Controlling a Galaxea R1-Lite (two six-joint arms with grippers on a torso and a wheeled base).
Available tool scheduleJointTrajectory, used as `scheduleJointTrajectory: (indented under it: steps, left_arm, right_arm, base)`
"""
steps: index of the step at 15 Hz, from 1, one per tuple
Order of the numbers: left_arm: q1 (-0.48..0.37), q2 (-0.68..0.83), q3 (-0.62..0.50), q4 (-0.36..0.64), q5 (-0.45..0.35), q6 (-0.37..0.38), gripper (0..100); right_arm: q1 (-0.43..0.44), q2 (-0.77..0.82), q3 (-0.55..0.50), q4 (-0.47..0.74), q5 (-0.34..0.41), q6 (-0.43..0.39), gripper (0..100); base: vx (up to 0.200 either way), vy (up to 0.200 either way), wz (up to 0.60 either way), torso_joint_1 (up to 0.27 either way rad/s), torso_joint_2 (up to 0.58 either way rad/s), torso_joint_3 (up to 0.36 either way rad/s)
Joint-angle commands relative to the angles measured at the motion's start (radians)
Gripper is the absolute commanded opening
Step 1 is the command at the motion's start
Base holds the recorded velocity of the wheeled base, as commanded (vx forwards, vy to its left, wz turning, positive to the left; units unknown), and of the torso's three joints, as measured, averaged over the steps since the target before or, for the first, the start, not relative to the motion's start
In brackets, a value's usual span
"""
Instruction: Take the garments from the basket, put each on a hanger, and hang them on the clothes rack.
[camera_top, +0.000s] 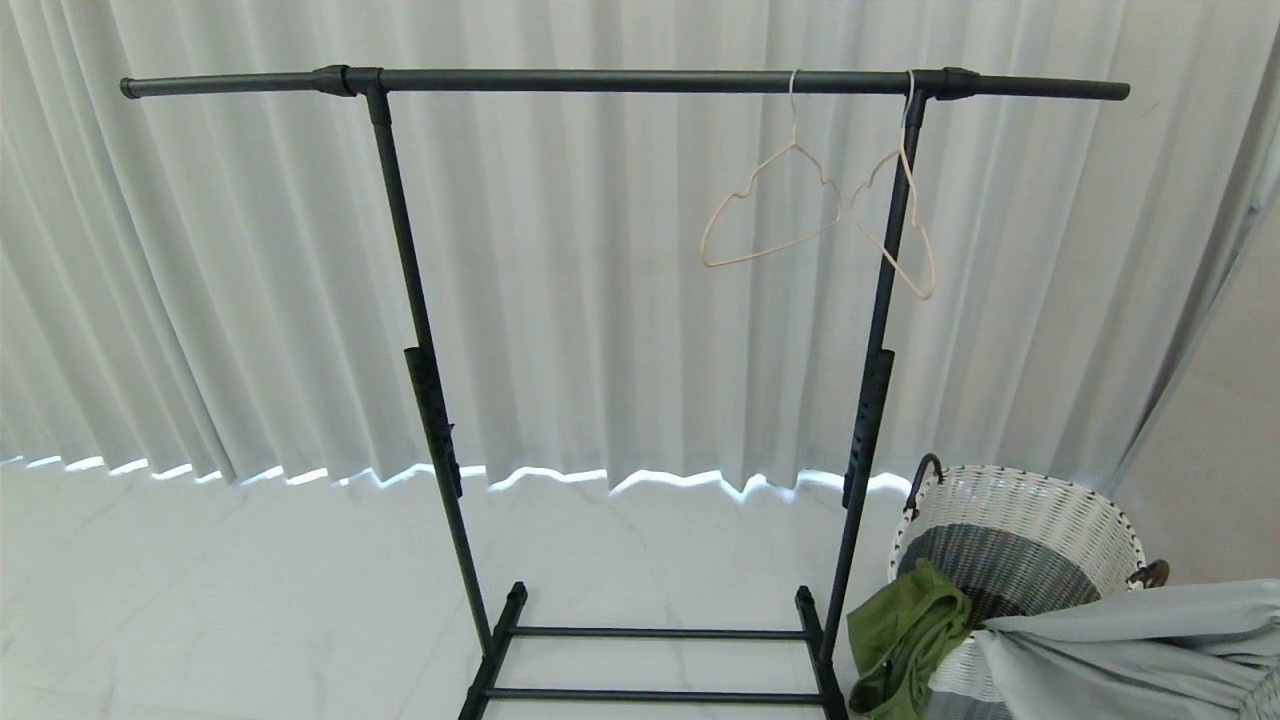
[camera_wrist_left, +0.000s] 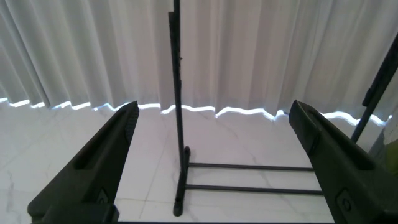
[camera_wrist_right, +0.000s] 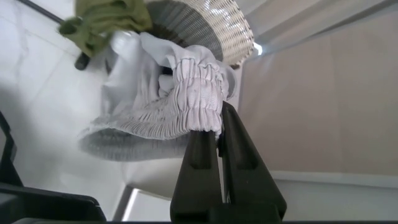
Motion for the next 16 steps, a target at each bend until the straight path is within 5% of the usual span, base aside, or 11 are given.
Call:
scheduleJointTrajectory:
  steps: [1, 4, 8, 9, 11, 16]
  left_arm:
    - [0.001, 0.0, 0.0, 0.0, 0.0, -0.004, 100]
    - [-0.001, 0.0, 0.0, 0.0, 0.002, -0.014, 100]
    - [-0.001, 0.002, 0.0, 0.0, -0.001, 0.019, 100]
    - [-0.001, 0.002, 0.0, 0.0, -0.001, 0.019, 100]
    - [-0.001, 0.0, 0.0, 0.0, -0.001, 0.018, 100]
    - [0.001, 0.0, 0.0, 0.0, -0.001, 0.019, 100]
  right_arm:
    - [-0.001, 0.003, -0.001, -0.002, 0.003, 0.001, 0]
    - [-0.007, 0.005, -0.04, 0.016, 0.003, 0.009, 0]
    - [-0.02, 0.028, -0.342, 0.355, 0.003, 0.092, 0]
    - [-0.02, 0.028, -0.342, 0.355, 0.003, 0.092, 0]
    - [-0.02, 0.072, -0.621, 0.612, 0.003, 0.146, 0]
    - [-0.02, 0.222, -1.02, 0.779, 0.003, 0.156, 0]
  base:
    - [0.0, 0.0, 0.0, 0.0, 0.0, 0.0]
    - [0.0, 0.0, 0.0, 0.0, 0.0, 0.0]
    - [0.0, 0.0, 0.0, 0.0, 0.0, 0.0]
    - [0.0, 0.0, 0.0, 0.0, 0.0, 0.0]
    - [0.0, 0.0, 0.0, 0.0, 0.0, 0.0]
    - [0.0, 0.0, 0.0, 0.0, 0.0, 0.0]
